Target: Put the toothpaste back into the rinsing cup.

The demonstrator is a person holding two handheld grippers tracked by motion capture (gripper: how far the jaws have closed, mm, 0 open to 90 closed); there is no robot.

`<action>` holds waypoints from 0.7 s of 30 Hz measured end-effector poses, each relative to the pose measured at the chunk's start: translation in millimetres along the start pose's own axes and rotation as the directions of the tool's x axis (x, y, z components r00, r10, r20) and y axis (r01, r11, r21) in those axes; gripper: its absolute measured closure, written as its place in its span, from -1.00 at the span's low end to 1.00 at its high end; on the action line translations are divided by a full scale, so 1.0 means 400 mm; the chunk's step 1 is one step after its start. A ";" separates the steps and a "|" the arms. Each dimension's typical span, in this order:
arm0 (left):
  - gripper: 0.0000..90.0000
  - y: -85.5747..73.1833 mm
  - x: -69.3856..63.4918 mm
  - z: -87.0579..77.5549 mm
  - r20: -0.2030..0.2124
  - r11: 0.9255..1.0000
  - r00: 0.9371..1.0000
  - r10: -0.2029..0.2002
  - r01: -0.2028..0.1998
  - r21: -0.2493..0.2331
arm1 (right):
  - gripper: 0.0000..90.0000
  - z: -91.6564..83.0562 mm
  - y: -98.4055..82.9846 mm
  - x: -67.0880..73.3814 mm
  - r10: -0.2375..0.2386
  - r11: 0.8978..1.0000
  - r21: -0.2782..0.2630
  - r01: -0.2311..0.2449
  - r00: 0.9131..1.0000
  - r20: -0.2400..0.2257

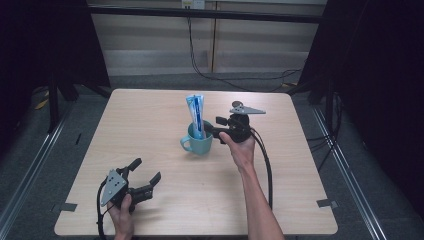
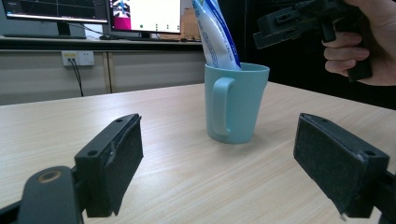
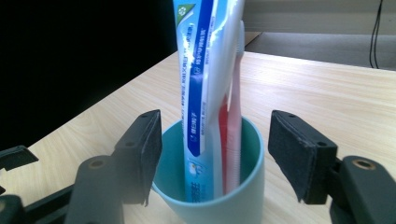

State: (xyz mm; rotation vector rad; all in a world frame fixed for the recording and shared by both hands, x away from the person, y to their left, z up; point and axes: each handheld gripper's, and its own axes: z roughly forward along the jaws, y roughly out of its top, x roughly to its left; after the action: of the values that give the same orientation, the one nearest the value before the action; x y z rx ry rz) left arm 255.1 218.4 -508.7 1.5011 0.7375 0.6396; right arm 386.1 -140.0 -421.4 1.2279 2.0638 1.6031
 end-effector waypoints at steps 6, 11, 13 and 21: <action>-0.65 0.000 0.000 0.000 -0.004 1.000 1.000 0.001 -0.001 0.000 | -0.33 -0.033 -0.010 -0.011 0.019 1.000 -0.014 -0.019 0.999 0.028; -0.65 0.000 0.000 0.000 -0.004 1.000 1.000 0.002 -0.002 0.000 | -0.33 -0.063 -0.018 -0.016 0.020 0.999 -0.029 -0.018 0.999 0.046; -0.65 0.000 0.000 0.000 -0.003 1.000 1.000 0.002 -0.002 -0.001 | -0.34 -0.071 -0.023 -0.017 0.015 1.000 -0.028 -0.013 0.998 0.055; -0.65 0.000 0.000 0.000 -0.001 1.000 1.000 0.003 -0.003 0.000 | -0.39 -0.128 -0.032 -0.028 -0.006 1.000 -0.022 0.008 0.994 0.113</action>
State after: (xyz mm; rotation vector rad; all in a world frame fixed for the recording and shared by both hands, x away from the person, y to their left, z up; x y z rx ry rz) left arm 255.0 218.5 -508.6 1.5026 0.7364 0.6430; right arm 354.1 -183.5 -417.6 1.2713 1.9733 1.5132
